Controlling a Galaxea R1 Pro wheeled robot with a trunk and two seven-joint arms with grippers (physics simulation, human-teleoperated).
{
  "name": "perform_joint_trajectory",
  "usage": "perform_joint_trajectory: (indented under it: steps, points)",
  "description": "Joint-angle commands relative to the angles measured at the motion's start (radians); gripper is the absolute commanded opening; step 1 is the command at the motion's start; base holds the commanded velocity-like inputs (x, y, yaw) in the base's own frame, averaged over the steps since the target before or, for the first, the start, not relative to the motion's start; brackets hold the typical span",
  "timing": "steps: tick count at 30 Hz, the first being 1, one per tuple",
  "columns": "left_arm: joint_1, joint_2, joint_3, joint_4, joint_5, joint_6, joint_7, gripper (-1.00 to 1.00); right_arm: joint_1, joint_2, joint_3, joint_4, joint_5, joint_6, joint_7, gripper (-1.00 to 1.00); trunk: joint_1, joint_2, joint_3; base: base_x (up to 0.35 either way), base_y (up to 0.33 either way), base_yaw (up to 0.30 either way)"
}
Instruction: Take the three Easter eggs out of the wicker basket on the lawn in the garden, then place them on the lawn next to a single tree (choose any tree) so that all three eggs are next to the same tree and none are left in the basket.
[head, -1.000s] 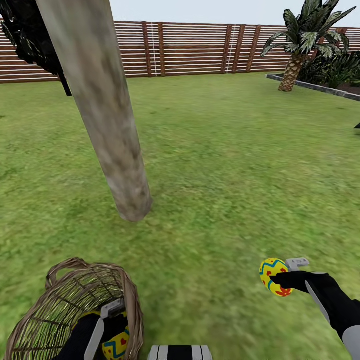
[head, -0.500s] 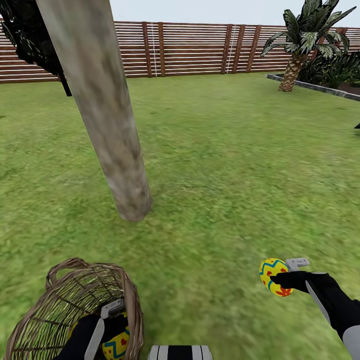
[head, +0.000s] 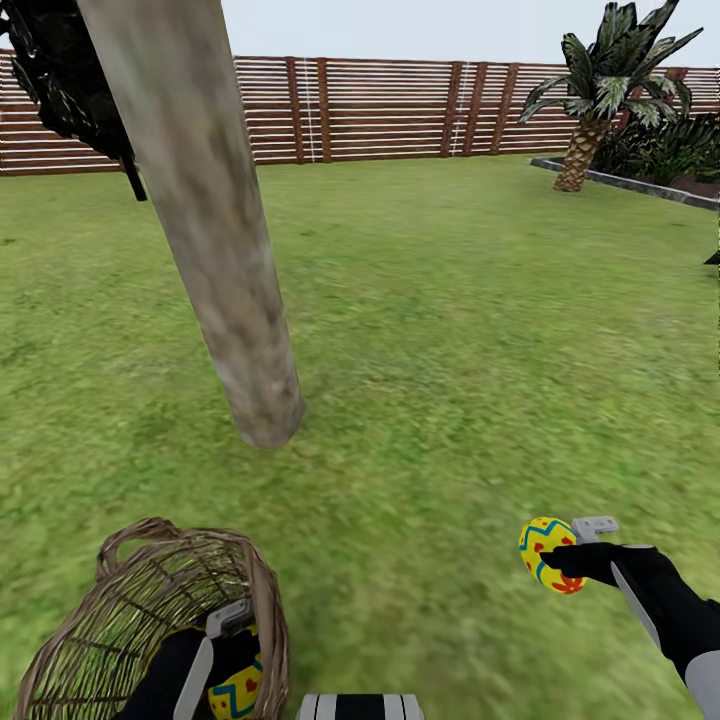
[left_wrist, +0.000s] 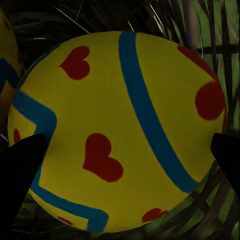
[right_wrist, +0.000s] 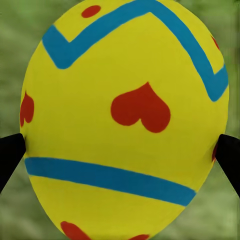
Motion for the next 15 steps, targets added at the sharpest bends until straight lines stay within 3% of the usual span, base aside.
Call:
perform_joint_trajectory:
  steps: [1, 8, 15]
  points:
    - [0.0, -0.001, 0.003, -0.001, 0.011, 0.005, 0.003, -1.0, 0.0, 0.0, -0.003, -0.001, 0.003, 0.005, 0.006, -1.0, -0.001, 0.0, 0.003, 0.0, 0.0, 0.0]
    - [0.0, -0.002, 0.003, 0.011, 0.011, 0.005, 0.002, -1.0, 0.0, 0.0, -0.003, 0.045, 0.002, 0.002, 0.002, -1.0, -0.004, 0.002, 0.03, 0.0, 0.0, 0.0]
    - [0.0, -0.002, 0.004, 0.012, 0.013, 0.005, 0.002, -1.0, 0.0, -0.001, 0.011, 0.081, 0.006, -0.016, 0.003, -1.0, -0.004, 0.002, 0.034, 0.0, 0.0, 0.0]
